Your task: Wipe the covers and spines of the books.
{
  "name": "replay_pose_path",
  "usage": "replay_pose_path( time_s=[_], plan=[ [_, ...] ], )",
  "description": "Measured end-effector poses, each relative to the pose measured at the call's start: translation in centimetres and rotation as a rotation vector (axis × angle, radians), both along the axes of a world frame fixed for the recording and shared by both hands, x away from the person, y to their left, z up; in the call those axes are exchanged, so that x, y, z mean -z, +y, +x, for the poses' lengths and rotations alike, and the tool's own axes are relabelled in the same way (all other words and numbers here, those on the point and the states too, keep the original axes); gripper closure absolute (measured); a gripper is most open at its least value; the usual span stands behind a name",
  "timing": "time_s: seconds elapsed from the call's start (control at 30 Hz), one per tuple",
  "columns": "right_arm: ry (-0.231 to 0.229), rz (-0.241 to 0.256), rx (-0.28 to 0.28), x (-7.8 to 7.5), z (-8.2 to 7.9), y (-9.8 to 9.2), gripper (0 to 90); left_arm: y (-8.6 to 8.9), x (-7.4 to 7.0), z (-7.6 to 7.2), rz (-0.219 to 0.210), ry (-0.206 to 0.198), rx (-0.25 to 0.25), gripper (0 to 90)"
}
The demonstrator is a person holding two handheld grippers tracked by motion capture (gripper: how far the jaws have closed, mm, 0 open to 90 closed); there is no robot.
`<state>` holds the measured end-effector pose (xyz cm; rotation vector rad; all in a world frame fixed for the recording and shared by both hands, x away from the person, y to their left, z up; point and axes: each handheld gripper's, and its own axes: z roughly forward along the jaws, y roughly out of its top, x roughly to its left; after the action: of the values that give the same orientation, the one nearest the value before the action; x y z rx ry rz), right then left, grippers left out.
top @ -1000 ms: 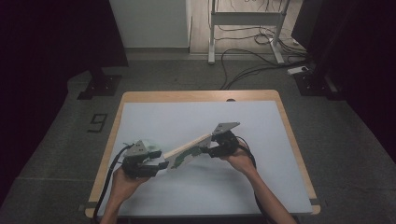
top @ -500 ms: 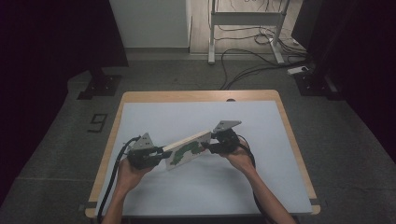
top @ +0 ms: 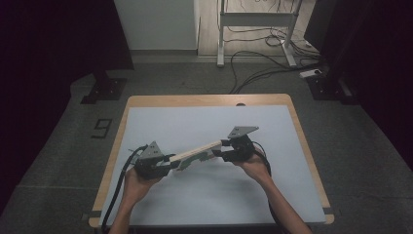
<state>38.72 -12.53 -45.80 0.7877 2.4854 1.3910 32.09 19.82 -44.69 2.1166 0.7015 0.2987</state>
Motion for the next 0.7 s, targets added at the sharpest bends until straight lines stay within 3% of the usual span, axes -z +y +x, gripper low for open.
replay_pose_path(
  time_s=[0.27, 0.43, 0.7],
  plan=[
    [0.006, -0.047, -0.036, 0.0, -1.2, 0.0, 35.7, -0.8, 0.8, -1.4, 0.005, 0.029, -0.015, 52.8],
    [0.046, -0.050, -0.024, 0.5, -1.8, -0.4, 28.1, -1.1, 1.4, -2.2, -0.004, 0.058, -0.047, 41.1],
    [0.077, -0.070, -0.028, 1.4, -3.1, -0.9, 26.6, -1.7, 2.7, -3.5, 0.006, 0.096, -0.097, 27.1]
  ],
)
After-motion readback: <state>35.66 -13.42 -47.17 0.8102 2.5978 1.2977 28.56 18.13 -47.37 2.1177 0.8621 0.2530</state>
